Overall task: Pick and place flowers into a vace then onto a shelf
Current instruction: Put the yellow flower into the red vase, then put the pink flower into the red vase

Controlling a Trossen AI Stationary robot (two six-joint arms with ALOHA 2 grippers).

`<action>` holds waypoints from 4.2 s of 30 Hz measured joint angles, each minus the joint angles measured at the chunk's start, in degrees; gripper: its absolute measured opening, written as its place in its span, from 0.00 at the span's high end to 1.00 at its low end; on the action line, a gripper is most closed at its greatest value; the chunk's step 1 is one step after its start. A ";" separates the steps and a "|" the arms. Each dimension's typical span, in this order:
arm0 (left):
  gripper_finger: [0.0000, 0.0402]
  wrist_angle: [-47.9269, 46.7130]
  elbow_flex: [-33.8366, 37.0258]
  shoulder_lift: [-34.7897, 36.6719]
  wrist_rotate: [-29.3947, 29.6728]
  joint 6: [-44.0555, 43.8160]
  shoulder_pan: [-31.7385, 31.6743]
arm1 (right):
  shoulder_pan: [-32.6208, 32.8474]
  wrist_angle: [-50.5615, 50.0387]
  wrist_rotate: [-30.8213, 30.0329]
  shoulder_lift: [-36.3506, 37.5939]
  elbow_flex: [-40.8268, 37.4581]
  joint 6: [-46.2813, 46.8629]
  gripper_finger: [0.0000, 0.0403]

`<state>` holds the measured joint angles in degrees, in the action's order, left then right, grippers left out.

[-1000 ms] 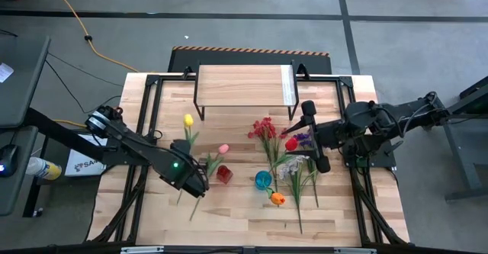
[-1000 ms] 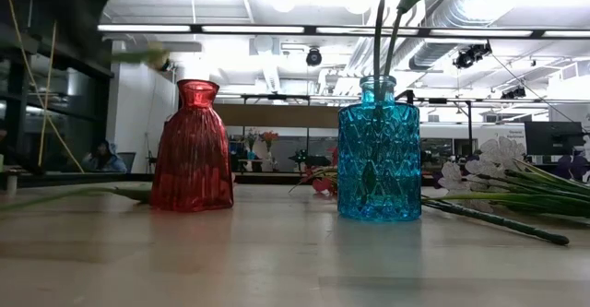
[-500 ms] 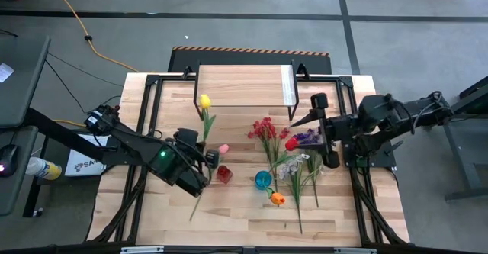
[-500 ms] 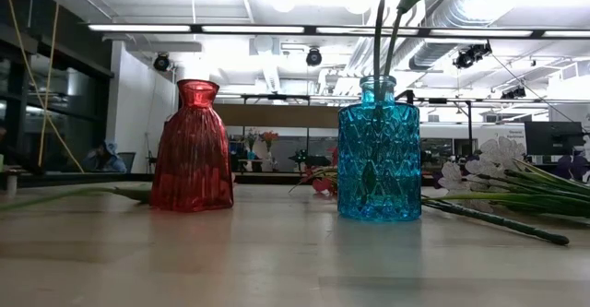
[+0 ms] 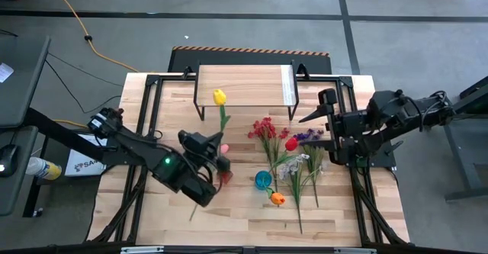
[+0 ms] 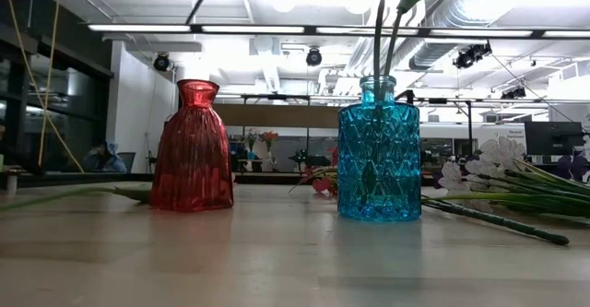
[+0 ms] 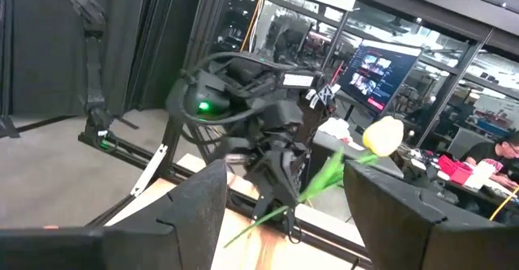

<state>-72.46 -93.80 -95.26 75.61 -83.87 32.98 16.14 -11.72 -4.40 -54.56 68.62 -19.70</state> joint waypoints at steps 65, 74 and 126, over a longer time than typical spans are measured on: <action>0.81 5.31 7.41 -8.90 -7.33 -10.56 1.57 | 0.00 -1.38 -1.66 -0.12 0.00 0.13 0.41; 0.57 5.27 7.39 -8.90 -15.11 -8.99 1.57 | 0.00 -1.38 -1.66 -0.12 0.00 0.14 0.41; 0.54 20.80 26.58 -5.93 -57.62 -24.58 9.08 | 0.00 -2.21 -1.44 -0.12 0.00 0.33 0.41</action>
<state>-51.65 -67.22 -101.19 17.99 -108.45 42.06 16.14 -13.93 -5.85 -54.68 68.62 -19.38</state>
